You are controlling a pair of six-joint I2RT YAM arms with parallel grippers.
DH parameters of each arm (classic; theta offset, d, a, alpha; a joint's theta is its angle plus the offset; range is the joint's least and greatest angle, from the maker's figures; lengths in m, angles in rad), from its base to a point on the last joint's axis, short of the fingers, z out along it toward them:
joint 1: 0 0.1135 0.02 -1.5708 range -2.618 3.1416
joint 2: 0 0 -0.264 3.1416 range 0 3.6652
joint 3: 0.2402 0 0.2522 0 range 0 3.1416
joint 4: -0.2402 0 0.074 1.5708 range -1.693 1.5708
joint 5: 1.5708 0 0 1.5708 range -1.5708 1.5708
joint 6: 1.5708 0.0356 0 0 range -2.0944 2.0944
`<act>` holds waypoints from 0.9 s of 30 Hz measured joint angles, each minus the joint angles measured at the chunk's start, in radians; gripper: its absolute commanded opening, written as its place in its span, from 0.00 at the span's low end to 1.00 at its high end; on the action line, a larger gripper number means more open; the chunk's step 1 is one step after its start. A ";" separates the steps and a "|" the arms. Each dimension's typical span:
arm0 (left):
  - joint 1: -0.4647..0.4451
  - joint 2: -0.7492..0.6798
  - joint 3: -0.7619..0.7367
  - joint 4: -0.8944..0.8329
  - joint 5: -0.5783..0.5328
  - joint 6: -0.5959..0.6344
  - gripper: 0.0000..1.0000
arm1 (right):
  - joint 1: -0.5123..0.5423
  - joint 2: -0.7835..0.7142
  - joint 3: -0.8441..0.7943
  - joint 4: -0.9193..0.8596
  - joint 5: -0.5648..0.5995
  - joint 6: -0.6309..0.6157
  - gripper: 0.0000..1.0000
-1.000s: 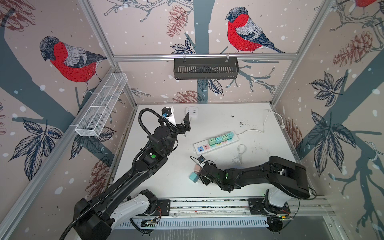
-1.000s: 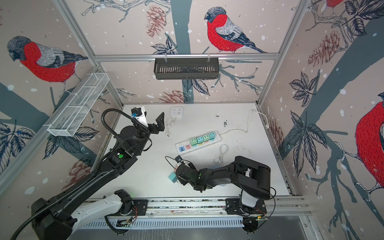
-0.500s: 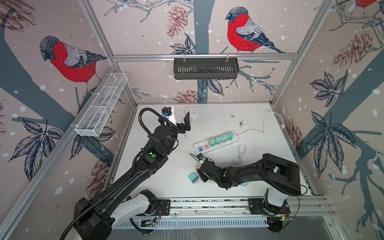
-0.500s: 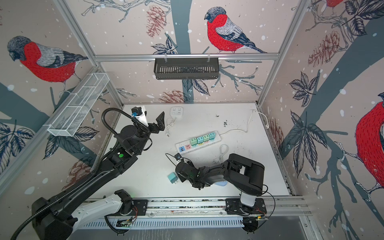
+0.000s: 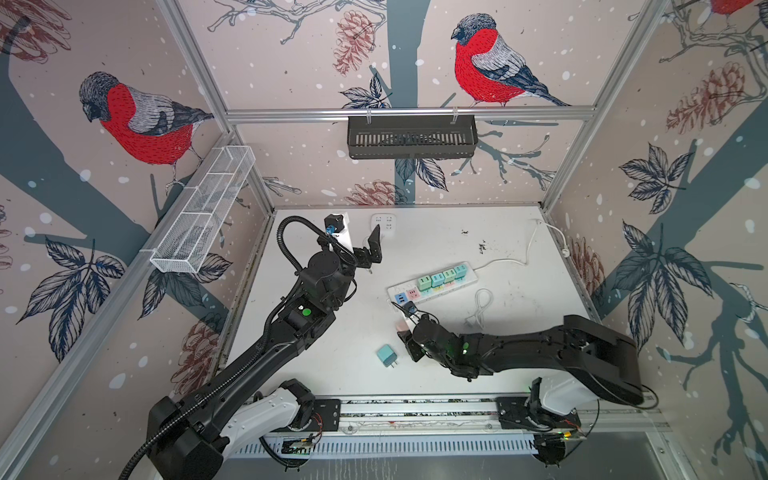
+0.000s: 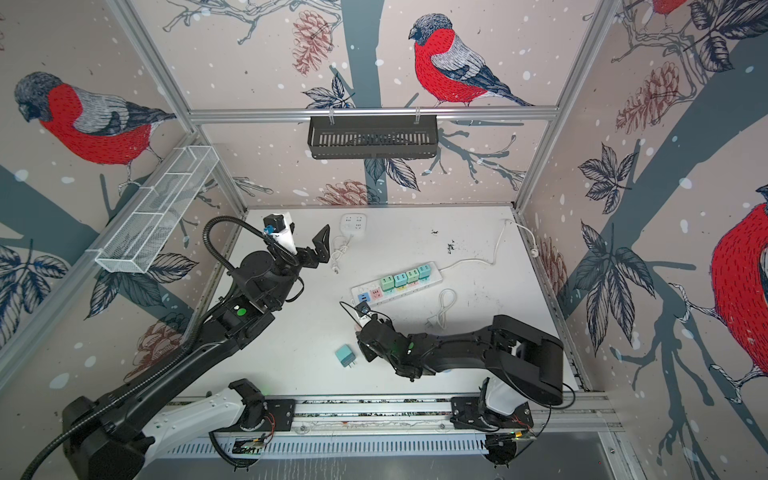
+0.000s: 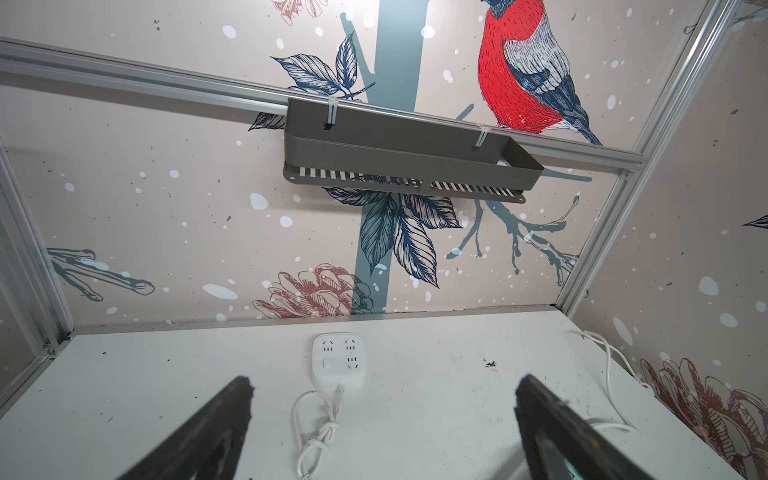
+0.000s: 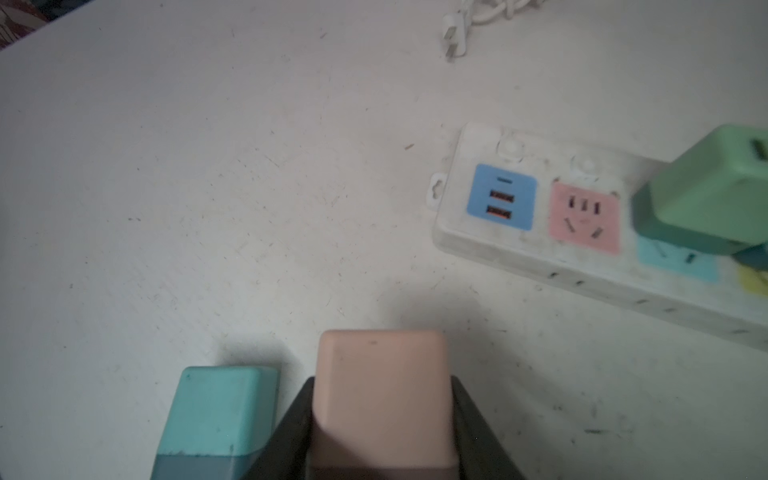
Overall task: Insert the plug
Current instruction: 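Lift the pink adapter with the right gripper while the left gripper approaches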
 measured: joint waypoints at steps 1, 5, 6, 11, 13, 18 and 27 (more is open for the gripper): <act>0.000 0.001 0.000 -0.002 0.007 0.000 0.98 | -0.003 -0.050 -0.013 -0.003 0.023 -0.008 0.20; 0.000 0.033 -0.024 0.024 0.077 0.027 0.98 | -0.019 -0.268 -0.079 0.000 0.139 -0.053 0.15; 0.000 0.050 -0.028 0.022 0.093 0.038 0.98 | -0.024 -0.325 -0.100 0.004 0.167 -0.060 0.14; 0.000 0.103 0.014 -0.024 0.223 0.058 0.98 | -0.039 -0.549 -0.194 0.031 0.267 -0.131 0.11; 0.000 0.104 0.016 -0.014 0.292 0.068 0.98 | -0.050 -0.621 -0.214 0.035 0.292 -0.160 0.11; -0.001 0.132 0.033 -0.029 0.463 0.110 0.91 | -0.086 -0.758 -0.242 0.047 0.339 -0.220 0.08; -0.045 0.227 0.131 -0.098 0.654 0.163 0.85 | -0.157 -0.855 -0.307 0.164 0.270 -0.386 0.05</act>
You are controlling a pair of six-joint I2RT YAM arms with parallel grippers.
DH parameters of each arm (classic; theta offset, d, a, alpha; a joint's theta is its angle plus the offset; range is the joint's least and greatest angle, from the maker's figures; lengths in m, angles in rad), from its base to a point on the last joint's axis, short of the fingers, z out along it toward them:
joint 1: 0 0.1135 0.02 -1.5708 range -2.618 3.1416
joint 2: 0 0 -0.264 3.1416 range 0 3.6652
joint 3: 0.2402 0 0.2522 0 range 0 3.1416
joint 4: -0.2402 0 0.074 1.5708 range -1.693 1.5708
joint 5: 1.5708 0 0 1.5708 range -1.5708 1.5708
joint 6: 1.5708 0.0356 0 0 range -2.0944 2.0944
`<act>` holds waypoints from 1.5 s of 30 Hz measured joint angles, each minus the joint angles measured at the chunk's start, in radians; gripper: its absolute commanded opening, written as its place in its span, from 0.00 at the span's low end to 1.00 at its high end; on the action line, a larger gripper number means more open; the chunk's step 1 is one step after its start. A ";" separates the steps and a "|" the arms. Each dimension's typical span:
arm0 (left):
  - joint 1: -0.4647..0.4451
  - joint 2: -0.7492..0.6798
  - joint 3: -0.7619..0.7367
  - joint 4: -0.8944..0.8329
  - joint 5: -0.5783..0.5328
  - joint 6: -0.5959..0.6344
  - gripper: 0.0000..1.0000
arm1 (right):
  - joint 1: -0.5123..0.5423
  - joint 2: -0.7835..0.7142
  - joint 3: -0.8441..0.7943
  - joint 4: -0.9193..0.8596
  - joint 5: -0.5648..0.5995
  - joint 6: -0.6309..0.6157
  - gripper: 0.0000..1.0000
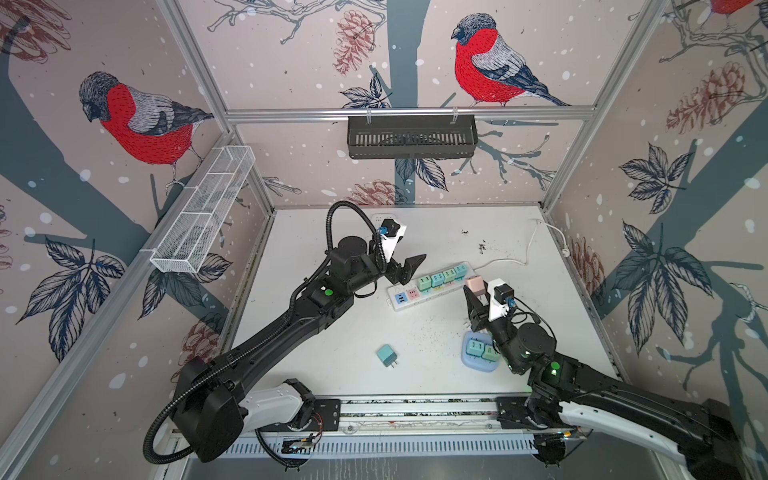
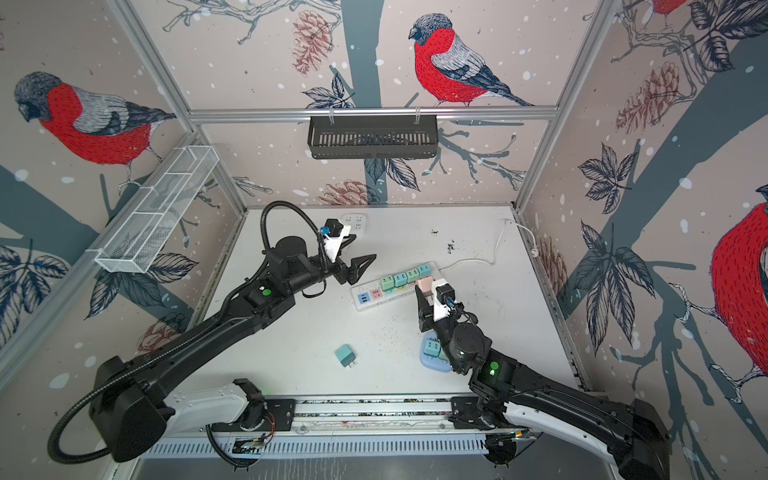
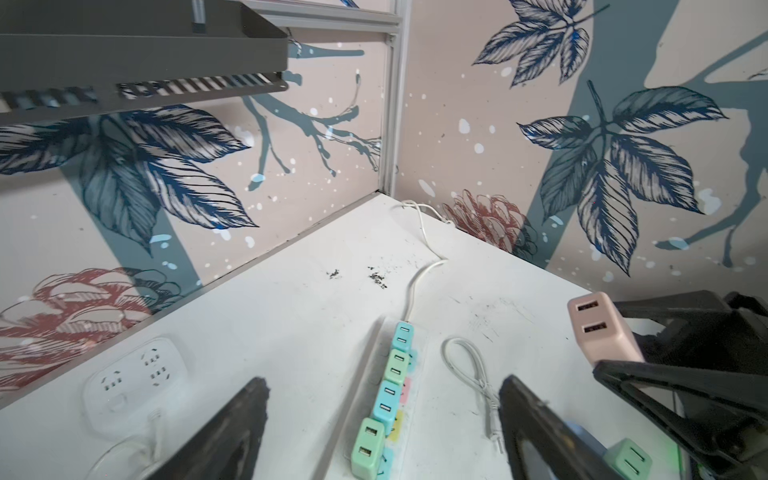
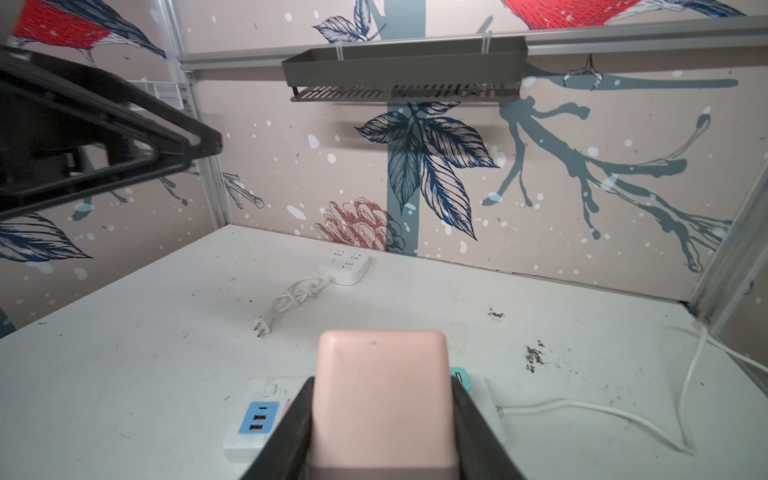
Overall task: Insert the plug
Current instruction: 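Lift the pink adapter with the right gripper while the left gripper approaches, then close the left gripper on the pink adapter held by the right gripper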
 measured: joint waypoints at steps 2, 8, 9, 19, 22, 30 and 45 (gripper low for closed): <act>-0.026 0.018 0.010 -0.016 0.006 0.023 0.84 | -0.002 -0.009 -0.022 0.045 -0.038 -0.052 0.05; -0.093 0.082 0.075 -0.094 0.023 0.084 0.80 | -0.002 0.011 -0.096 0.193 -0.122 -0.217 0.05; -0.099 0.089 0.081 -0.098 0.023 0.091 0.81 | -0.002 0.020 -0.097 0.208 -0.131 -0.238 0.04; -0.127 0.126 0.114 -0.153 0.075 0.137 0.81 | -0.005 0.122 -0.094 0.339 -0.174 -0.375 0.04; -0.127 0.134 0.122 -0.169 0.103 0.150 0.80 | -0.008 0.162 -0.091 0.379 -0.192 -0.412 0.03; -0.128 0.171 0.177 -0.191 0.134 0.150 0.76 | -0.011 0.197 -0.079 0.406 -0.229 -0.476 0.03; -0.132 0.145 0.164 -0.208 0.264 0.129 0.86 | -0.097 0.251 -0.092 0.544 -0.294 -0.503 0.02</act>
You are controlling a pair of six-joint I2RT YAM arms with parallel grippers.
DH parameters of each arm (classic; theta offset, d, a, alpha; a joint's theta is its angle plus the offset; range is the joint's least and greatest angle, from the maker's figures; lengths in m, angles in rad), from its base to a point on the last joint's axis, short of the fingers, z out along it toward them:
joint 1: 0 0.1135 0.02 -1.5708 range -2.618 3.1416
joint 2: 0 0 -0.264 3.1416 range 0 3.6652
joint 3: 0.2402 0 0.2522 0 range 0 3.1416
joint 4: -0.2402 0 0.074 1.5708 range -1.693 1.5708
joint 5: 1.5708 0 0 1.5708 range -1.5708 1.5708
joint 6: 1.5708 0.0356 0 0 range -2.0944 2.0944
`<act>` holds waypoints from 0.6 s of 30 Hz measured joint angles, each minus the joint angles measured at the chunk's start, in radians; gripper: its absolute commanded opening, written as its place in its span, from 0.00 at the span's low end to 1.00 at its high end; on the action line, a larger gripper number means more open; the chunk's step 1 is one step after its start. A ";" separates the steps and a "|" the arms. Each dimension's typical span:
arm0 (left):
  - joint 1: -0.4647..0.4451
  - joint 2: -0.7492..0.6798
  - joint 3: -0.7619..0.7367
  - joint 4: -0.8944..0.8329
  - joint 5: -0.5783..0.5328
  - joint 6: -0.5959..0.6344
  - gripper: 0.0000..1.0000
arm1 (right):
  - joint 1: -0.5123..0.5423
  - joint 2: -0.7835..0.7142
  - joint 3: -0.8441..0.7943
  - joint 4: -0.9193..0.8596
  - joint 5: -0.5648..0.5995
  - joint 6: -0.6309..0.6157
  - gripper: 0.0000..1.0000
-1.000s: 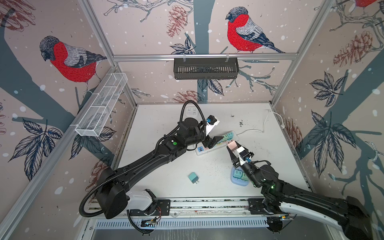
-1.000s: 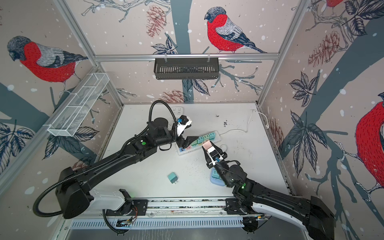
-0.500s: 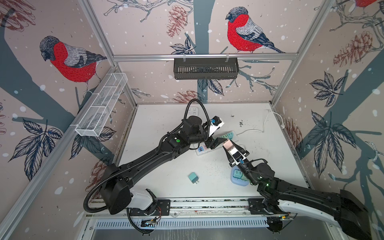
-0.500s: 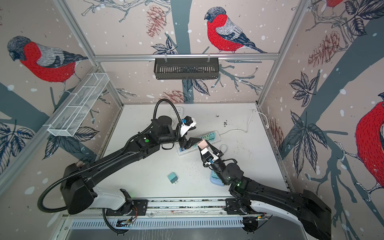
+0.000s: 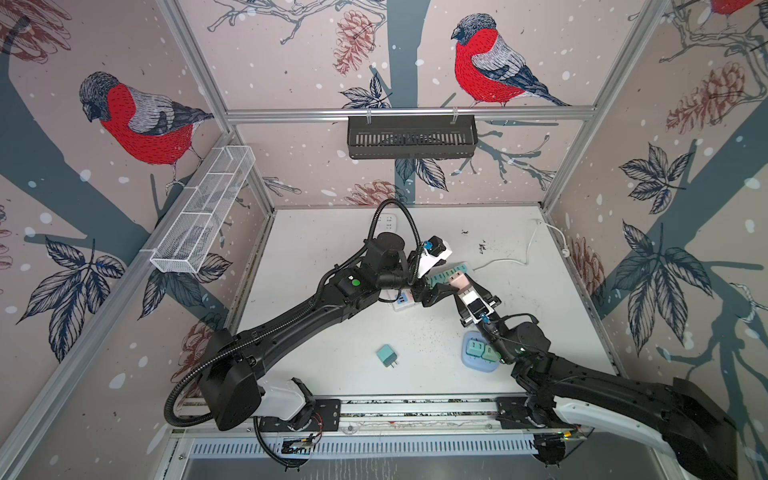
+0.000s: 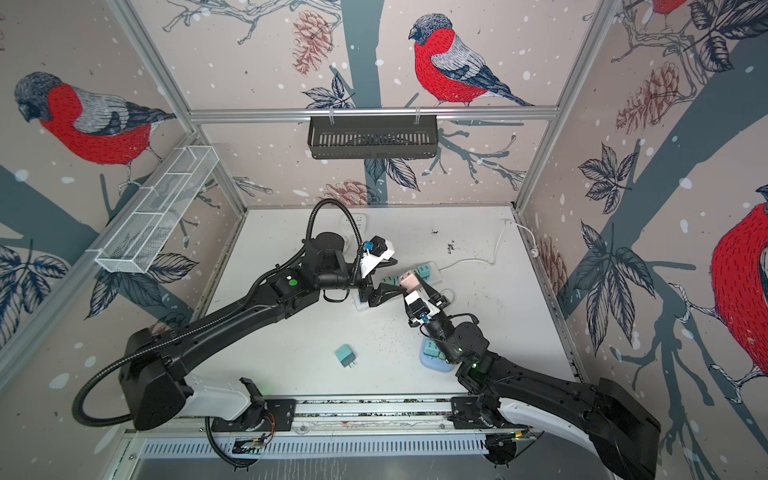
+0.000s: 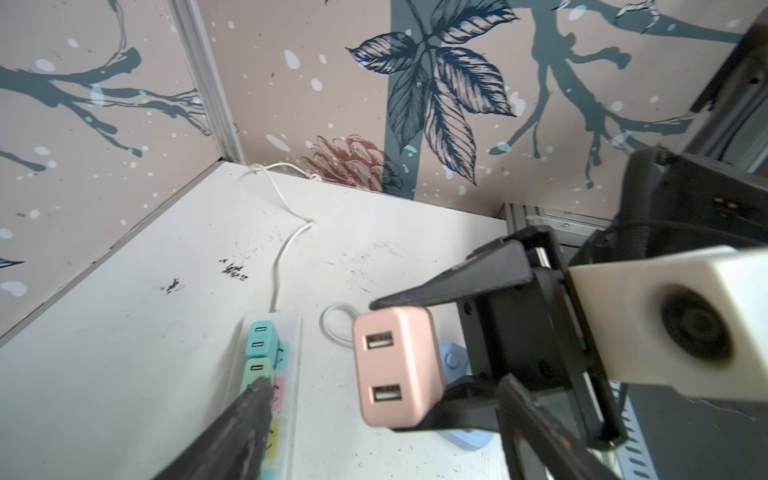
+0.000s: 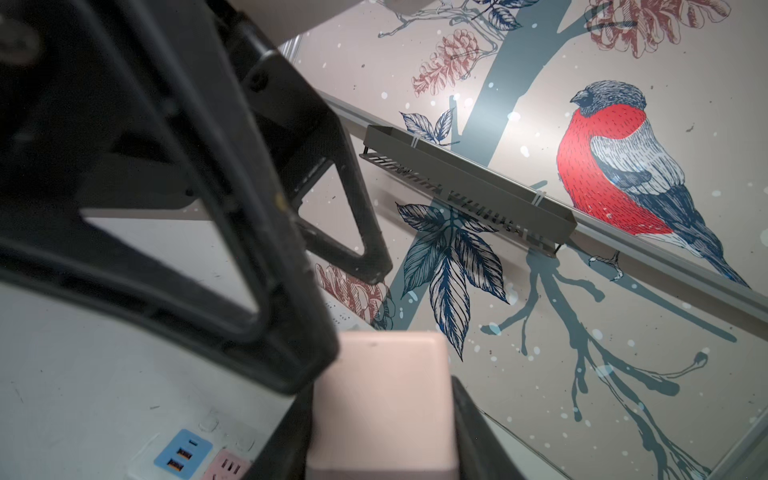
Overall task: Insert the plug
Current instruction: 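Close the left gripper on the pink adapter held by the right gripper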
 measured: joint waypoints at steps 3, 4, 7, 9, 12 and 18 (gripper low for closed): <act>0.001 -0.002 -0.005 -0.010 0.011 0.000 0.84 | -0.003 -0.007 0.002 0.010 -0.041 0.000 0.02; 0.000 -0.002 -0.005 -0.014 0.020 0.002 0.83 | -0.003 -0.008 0.002 0.013 -0.054 0.000 0.03; 0.000 0.006 0.002 -0.021 0.035 0.006 0.79 | 0.000 -0.010 0.003 0.018 -0.084 -0.001 0.03; 0.000 0.012 0.012 -0.026 0.044 0.007 0.77 | 0.002 -0.010 0.003 0.019 -0.095 -0.004 0.03; -0.001 0.013 0.021 -0.037 0.051 0.008 0.75 | 0.005 -0.012 0.008 0.022 -0.109 -0.014 0.03; -0.002 0.016 0.019 -0.037 0.071 0.008 0.72 | 0.010 0.001 0.009 0.033 -0.115 -0.022 0.03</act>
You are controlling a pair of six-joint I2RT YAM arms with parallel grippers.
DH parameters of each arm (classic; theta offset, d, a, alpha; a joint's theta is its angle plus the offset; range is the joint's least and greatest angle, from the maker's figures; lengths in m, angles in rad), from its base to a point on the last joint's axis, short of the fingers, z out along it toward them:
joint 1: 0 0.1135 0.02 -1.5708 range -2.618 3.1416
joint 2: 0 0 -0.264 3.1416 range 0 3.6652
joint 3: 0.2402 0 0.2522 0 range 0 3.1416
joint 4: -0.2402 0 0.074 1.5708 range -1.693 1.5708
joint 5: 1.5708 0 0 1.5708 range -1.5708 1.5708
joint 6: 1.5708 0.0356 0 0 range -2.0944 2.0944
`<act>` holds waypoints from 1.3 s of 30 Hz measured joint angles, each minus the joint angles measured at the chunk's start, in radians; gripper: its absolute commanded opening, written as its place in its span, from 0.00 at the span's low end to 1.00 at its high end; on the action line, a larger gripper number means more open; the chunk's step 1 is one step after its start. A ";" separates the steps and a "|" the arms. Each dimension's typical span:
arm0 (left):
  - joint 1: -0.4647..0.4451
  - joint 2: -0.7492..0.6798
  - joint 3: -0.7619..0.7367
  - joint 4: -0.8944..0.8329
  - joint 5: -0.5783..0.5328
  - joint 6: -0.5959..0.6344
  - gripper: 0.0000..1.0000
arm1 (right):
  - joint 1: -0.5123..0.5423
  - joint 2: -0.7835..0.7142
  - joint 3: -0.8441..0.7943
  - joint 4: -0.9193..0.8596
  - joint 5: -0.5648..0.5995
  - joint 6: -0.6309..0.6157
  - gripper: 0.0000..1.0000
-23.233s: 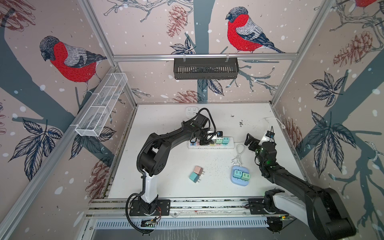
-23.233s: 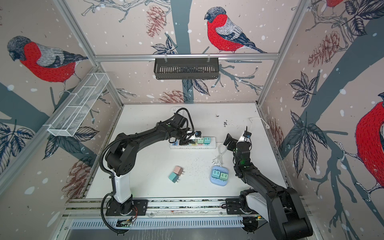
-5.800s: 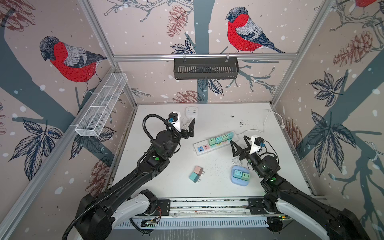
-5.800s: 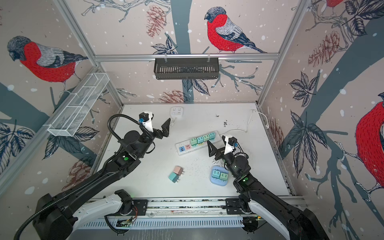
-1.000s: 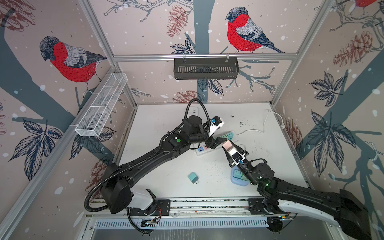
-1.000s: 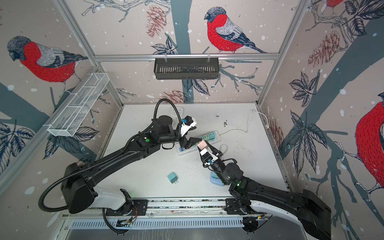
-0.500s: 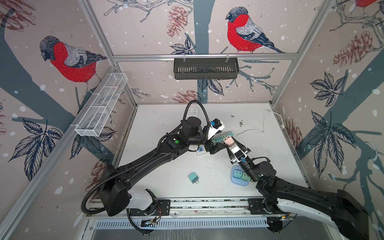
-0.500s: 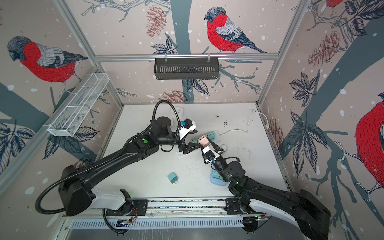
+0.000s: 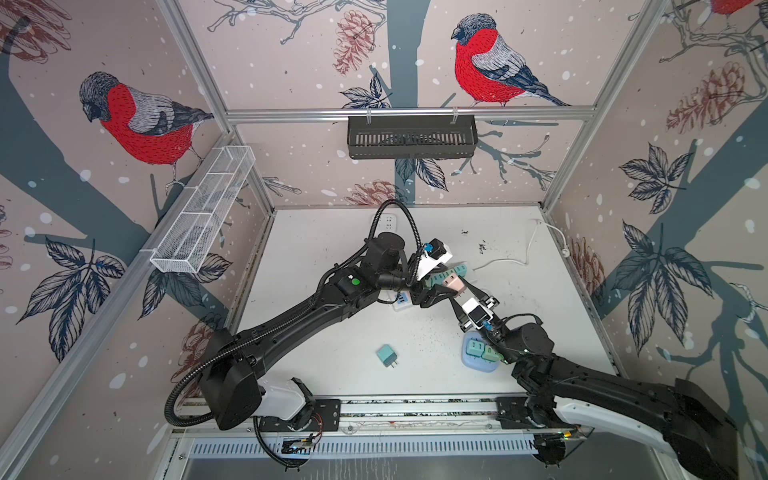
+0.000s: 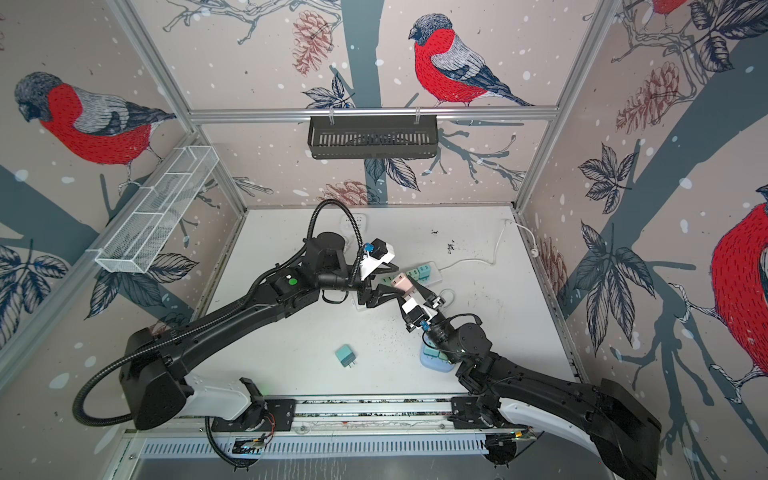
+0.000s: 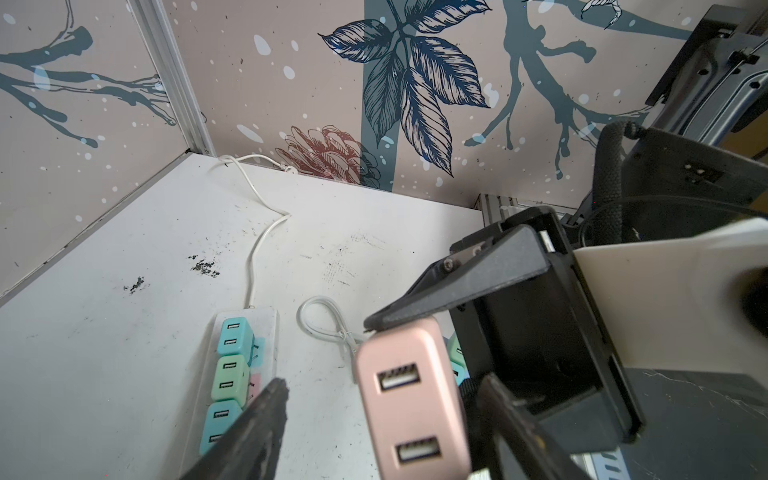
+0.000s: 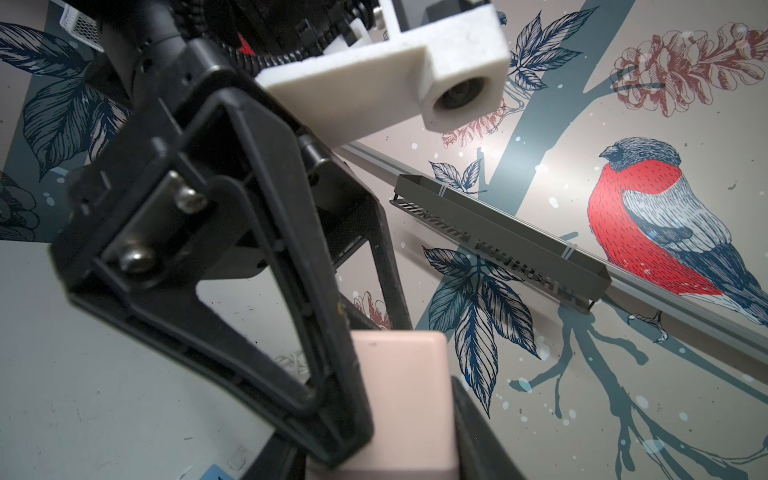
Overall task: Insert the plug
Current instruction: 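Close the left gripper on the pink adapter held by the right gripper, then open and withdraw the right gripper while the left gripper carries the pink adapter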
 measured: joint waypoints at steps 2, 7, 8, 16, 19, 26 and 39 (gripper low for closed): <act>-0.001 0.006 0.002 0.000 0.003 0.000 0.70 | 0.000 0.011 0.003 0.002 0.000 0.000 0.03; -0.005 0.024 0.027 -0.009 0.008 0.007 0.61 | 0.006 0.024 0.016 0.001 0.002 -0.004 0.03; -0.005 0.027 0.029 -0.010 0.012 0.010 0.58 | 0.006 0.024 0.017 0.001 0.003 -0.005 0.03; -0.010 0.060 0.054 -0.031 0.021 -0.026 0.05 | 0.006 0.041 0.021 -0.005 0.059 -0.045 0.11; -0.010 0.075 0.074 -0.045 0.019 -0.021 0.00 | 0.006 0.043 0.022 -0.005 0.074 -0.048 0.39; -0.011 0.057 0.052 -0.061 -0.030 0.041 0.00 | -0.006 0.011 0.033 -0.053 0.073 0.005 1.00; -0.008 0.025 -0.035 -0.036 -0.534 0.139 0.00 | -0.237 -0.264 -0.172 -0.172 0.126 0.291 1.00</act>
